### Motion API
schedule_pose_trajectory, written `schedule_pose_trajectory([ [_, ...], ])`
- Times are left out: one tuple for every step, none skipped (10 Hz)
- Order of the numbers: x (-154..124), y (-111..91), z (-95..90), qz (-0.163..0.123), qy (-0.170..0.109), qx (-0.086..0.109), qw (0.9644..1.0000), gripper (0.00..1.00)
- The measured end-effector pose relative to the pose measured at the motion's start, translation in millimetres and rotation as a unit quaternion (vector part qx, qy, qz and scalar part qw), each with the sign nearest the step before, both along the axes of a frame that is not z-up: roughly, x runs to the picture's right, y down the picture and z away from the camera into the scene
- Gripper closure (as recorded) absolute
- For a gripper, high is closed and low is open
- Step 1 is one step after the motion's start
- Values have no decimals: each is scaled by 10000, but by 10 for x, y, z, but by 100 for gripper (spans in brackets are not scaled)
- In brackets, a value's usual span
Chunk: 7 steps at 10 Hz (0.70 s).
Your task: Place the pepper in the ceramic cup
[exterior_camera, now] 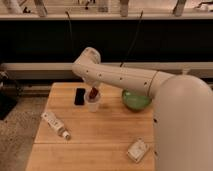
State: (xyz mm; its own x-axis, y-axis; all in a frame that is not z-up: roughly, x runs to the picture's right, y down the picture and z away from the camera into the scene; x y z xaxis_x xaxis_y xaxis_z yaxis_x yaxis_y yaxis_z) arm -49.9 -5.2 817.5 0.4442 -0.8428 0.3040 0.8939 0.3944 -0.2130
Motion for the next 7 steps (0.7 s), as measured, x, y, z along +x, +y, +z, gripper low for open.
schedule_pose_trajectory([
  [-20, 11, -7, -19, -38, 10, 10000, 30],
  [-39, 21, -12, -36, -73, 27, 10000, 22],
  [-54, 27, -15, -46, -101, 42, 9999, 20],
  [-62, 28, -18, -48, -123, 57, 9999, 20],
  [-66, 26, -23, -39, -145, 80, 9999, 20],
  [-66, 13, -27, 4, -173, 127, 9998, 20],
  [-48, 6, -32, 44, -191, 160, 9997, 20],
])
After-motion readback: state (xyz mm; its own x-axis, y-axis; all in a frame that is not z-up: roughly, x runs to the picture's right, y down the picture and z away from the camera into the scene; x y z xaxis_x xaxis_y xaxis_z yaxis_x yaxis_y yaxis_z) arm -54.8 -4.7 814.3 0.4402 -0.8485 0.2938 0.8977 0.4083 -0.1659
